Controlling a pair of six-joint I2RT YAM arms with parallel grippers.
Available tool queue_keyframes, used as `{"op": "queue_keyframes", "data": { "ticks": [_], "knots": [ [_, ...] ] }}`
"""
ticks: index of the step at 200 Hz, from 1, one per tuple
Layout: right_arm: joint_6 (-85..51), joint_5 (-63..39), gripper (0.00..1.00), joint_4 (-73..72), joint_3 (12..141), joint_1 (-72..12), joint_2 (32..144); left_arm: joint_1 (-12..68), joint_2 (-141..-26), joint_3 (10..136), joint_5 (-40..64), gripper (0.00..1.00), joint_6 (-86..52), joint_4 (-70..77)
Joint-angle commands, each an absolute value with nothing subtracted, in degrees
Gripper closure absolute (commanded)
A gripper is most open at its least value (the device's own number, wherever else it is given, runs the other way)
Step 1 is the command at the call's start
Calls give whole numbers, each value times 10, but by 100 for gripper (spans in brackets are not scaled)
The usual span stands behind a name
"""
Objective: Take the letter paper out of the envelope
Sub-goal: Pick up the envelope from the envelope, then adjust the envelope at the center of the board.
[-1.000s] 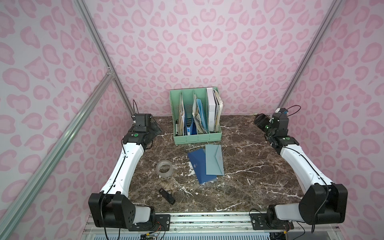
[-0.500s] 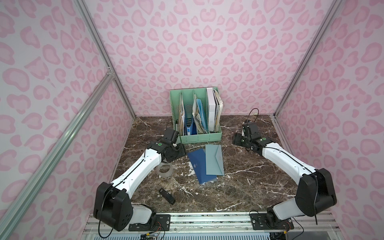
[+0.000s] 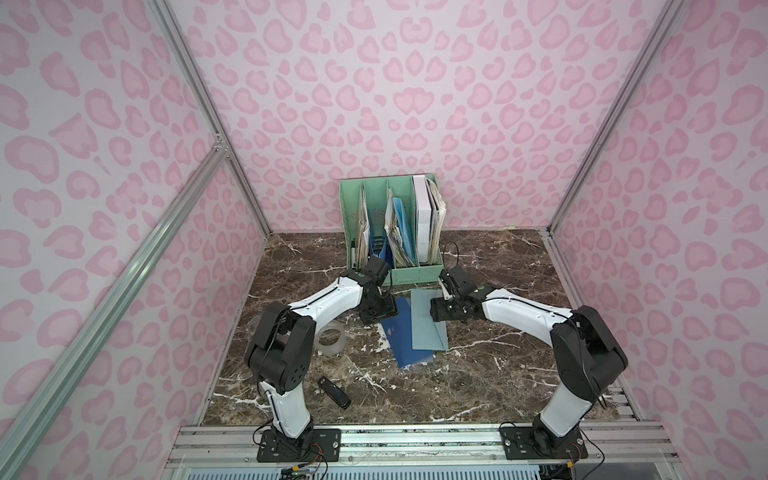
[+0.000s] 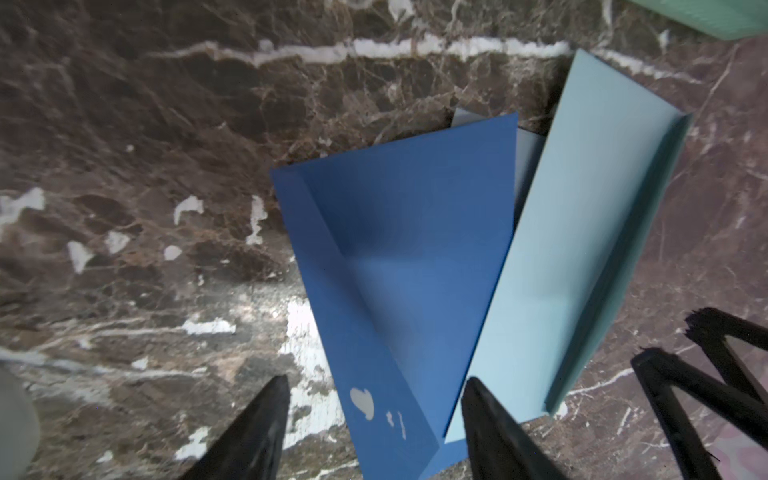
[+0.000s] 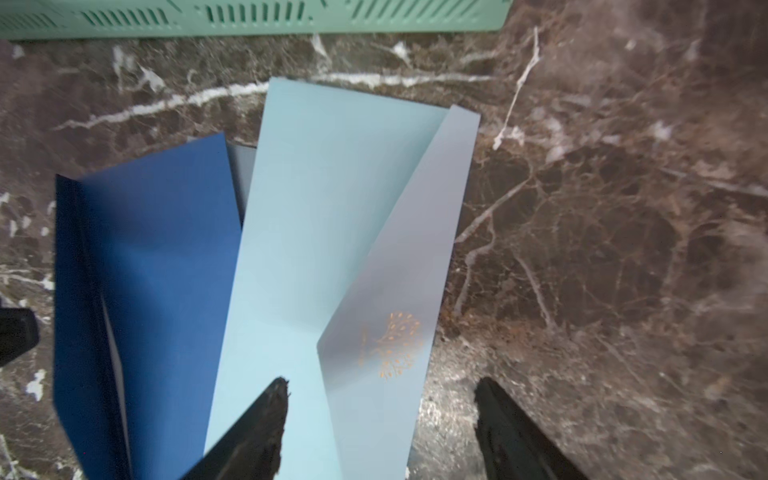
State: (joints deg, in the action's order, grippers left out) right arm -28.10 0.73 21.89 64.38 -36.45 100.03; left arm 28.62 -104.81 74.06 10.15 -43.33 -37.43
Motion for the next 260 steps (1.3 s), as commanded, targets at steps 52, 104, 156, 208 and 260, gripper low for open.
{"op": "queue_keyframes", "data": {
  "ticks": [52,104,156,208,260],
  "knots": [
    [-265,39,33,258,707,-382,1081,287,-1093,761,67,35,-413,-416],
    [-271,100,60,295,727,-386,1095,287,-1106,777,34,44,-400,-461],
    [-264,143,78,309,713,-374,1059,287,-1088,766,-18,49,-374,-496],
    [-254,149,91,311,685,-346,1030,282,-1075,747,-60,56,-353,-514],
    [-242,148,100,313,670,-323,998,265,-1074,772,-110,59,-350,-573]
  ]
}}
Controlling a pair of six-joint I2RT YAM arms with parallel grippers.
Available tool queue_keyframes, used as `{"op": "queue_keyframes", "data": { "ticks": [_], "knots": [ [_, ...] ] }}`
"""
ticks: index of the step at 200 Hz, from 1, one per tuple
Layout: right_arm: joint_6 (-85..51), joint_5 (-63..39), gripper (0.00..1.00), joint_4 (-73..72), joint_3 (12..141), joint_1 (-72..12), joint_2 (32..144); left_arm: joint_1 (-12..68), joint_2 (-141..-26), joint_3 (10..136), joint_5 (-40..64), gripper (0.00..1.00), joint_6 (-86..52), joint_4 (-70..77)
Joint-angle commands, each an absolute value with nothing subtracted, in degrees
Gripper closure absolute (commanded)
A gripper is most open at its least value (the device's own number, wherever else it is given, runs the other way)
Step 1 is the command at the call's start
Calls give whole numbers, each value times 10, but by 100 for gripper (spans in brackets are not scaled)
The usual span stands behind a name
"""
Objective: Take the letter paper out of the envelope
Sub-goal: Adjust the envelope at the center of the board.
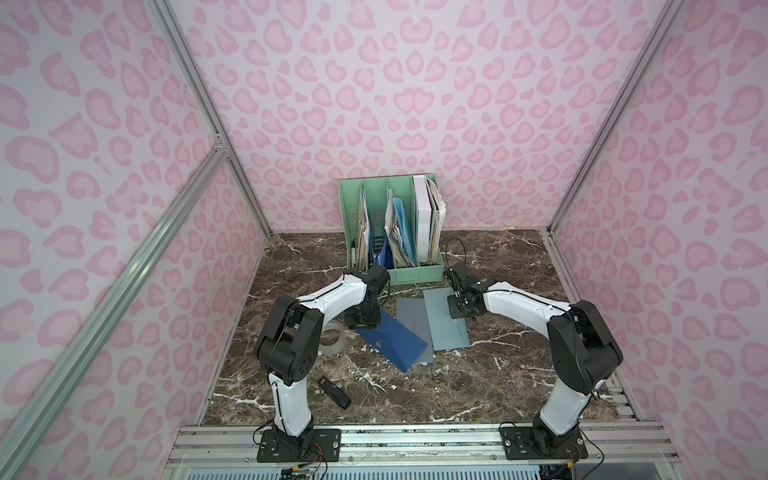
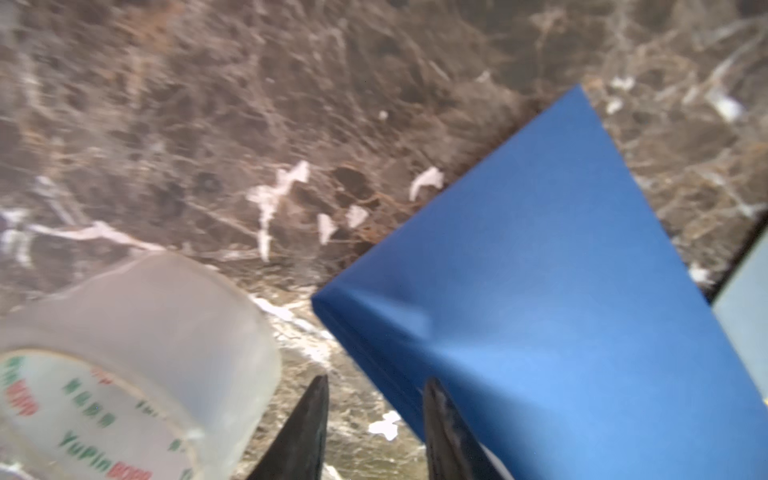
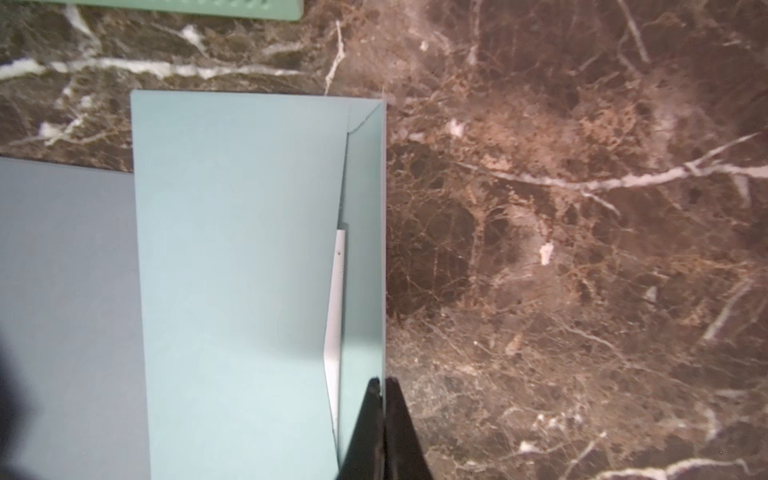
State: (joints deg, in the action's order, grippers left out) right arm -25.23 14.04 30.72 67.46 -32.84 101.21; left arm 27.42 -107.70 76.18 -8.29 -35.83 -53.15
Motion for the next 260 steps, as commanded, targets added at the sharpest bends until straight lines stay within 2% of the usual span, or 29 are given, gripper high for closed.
{"op": "queue_keyframes", "data": {
  "ticks": [1,25,44,72,126,173,228,241,260],
  "knots": [
    [-242,148,100,313,670,-322,997,265,-1073,772,-109,59,-349,-572],
    [-236,138,100,314,664,-311,978,265,-1040,780,-94,55,-345,-559],
    [-232,125,100,317,668,-303,964,266,-1026,809,-76,47,-349,-561],
    [-228,68,100,318,673,-276,929,265,-1010,829,20,35,-349,-518],
    [-218,-52,100,332,702,-218,873,266,-1021,894,159,25,-369,-455],
    [-233,-151,100,340,735,-178,840,269,-1037,931,252,25,-394,-401],
    [-255,-200,100,340,760,-175,823,288,-1057,1010,276,45,-400,-396],
    [-262,-216,100,335,760,-170,820,290,-1060,1014,276,43,-400,-398],
    [-272,-237,100,333,764,-162,816,290,-1054,1010,256,31,-384,-410]
  ]
}}
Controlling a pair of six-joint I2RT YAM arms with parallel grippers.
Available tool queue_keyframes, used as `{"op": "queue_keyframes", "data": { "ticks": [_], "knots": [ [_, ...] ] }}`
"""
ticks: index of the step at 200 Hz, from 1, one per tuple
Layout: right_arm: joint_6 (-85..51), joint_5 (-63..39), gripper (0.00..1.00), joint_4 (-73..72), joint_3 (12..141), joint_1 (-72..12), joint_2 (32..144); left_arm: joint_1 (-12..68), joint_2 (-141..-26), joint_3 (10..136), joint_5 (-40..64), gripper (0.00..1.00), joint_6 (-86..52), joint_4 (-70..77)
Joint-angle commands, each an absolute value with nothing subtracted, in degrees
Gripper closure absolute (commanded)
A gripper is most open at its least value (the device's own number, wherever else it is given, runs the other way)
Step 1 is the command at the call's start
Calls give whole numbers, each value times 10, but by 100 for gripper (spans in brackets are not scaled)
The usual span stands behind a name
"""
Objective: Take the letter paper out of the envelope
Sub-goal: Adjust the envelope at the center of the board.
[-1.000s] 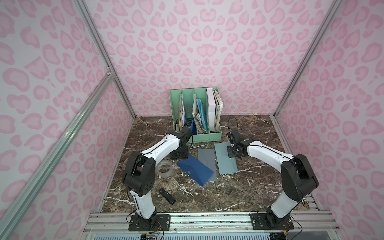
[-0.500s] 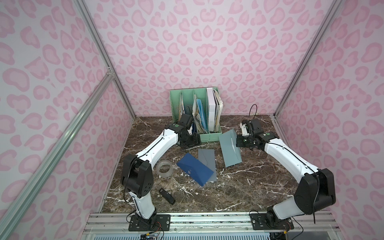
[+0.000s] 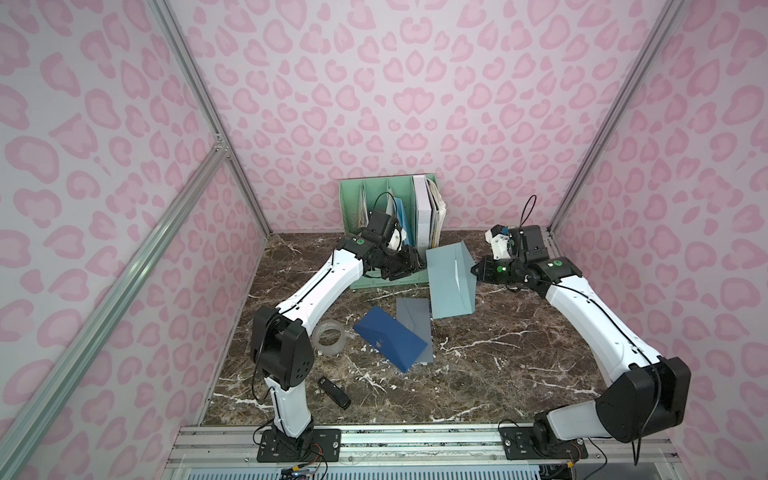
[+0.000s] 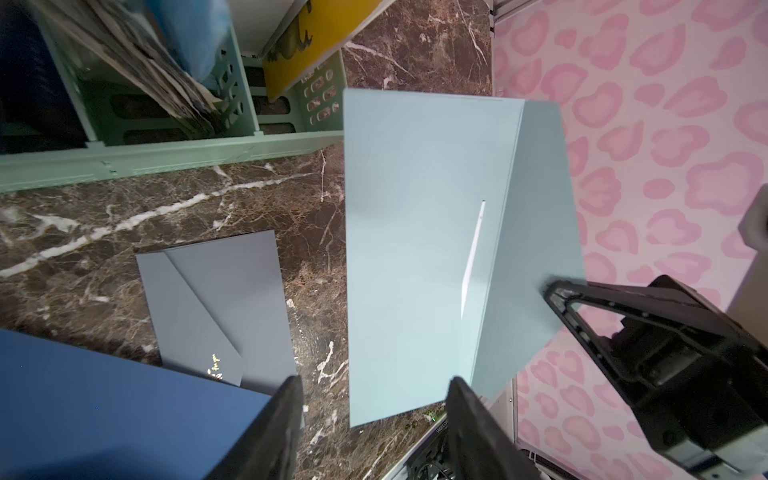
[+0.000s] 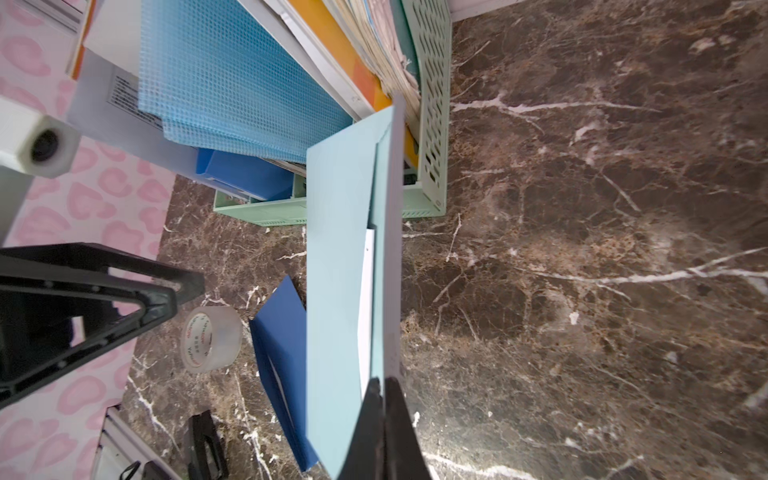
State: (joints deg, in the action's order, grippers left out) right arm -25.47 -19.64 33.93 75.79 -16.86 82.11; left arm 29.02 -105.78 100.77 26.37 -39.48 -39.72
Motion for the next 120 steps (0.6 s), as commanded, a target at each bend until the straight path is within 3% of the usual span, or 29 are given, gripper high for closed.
{"op": "queue_keyframes", "data": {
  "ticks": [1,25,120],
  "knots": [
    [-273,-239,100,332,764,-162,815,290,-1054,1010,256,30,-383,-410],
    [-289,-289,100,323,756,-150,811,288,-1050,1001,267,24,-363,-391],
    [-428,-484,100,193,708,-74,794,260,-1069,941,425,25,-473,-161]
  ]
}}
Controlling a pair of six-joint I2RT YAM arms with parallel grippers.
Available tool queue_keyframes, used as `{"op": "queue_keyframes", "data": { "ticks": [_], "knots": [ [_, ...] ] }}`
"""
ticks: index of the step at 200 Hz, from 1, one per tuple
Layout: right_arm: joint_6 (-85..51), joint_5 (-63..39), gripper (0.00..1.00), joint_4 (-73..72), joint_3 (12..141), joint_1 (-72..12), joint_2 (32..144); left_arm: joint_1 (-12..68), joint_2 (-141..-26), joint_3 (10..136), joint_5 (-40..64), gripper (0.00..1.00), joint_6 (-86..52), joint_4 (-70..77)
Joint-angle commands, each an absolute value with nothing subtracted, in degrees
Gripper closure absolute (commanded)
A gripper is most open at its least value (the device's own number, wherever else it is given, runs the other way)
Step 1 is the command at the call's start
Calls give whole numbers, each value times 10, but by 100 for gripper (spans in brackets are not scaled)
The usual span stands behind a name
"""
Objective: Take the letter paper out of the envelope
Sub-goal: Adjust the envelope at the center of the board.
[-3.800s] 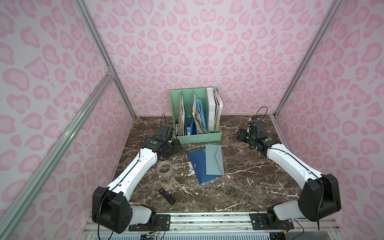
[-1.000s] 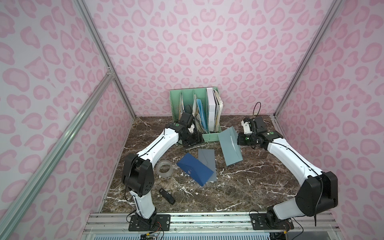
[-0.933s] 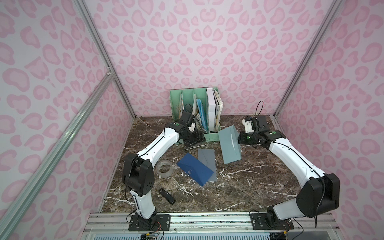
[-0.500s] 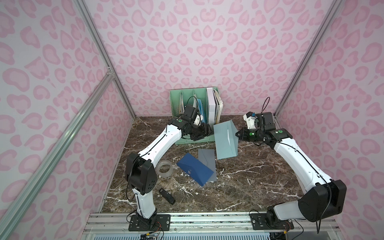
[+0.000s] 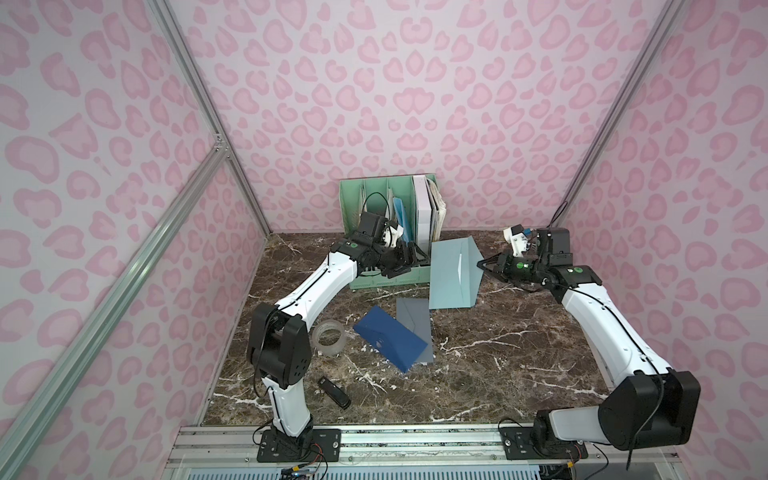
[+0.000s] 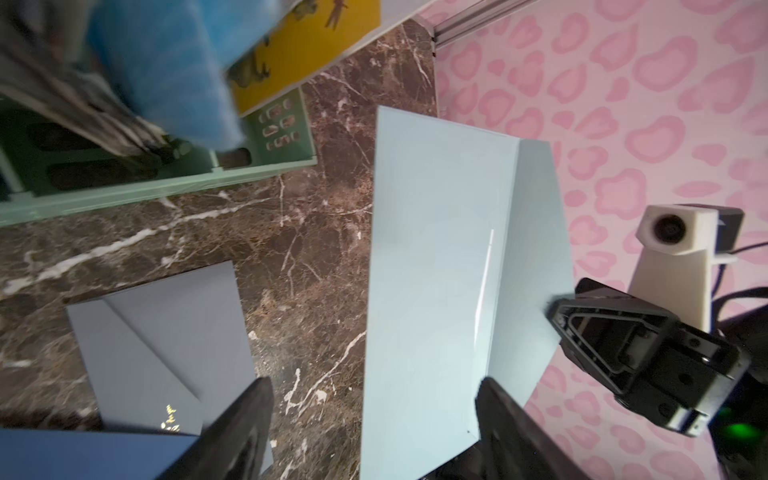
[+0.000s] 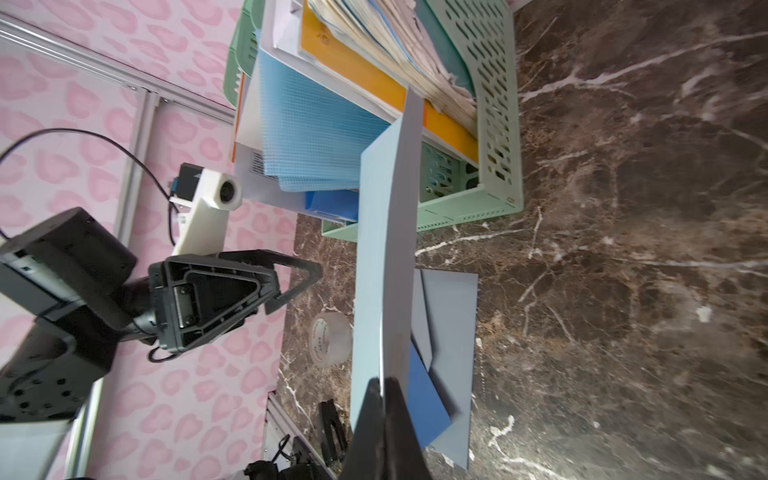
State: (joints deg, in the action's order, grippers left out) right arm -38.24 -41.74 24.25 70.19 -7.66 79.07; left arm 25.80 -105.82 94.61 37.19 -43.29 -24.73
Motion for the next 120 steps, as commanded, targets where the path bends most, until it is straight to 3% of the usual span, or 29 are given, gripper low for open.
{"op": "queue_keyframes", "data": {
  "ticks": [1,62,87,120],
  "knots": [
    [-429,-485,100,192,709,-75,795,260,-1070,941,426,25,-474,-158],
    [-424,-469,100,215,737,-76,806,266,-1062,973,372,28,-432,-233],
    [-358,-377,100,307,806,-92,820,268,-1042,1020,241,34,-383,-381],
    [-317,-232,100,390,871,-149,846,289,-1025,1049,249,44,-369,-385]
  ]
}}
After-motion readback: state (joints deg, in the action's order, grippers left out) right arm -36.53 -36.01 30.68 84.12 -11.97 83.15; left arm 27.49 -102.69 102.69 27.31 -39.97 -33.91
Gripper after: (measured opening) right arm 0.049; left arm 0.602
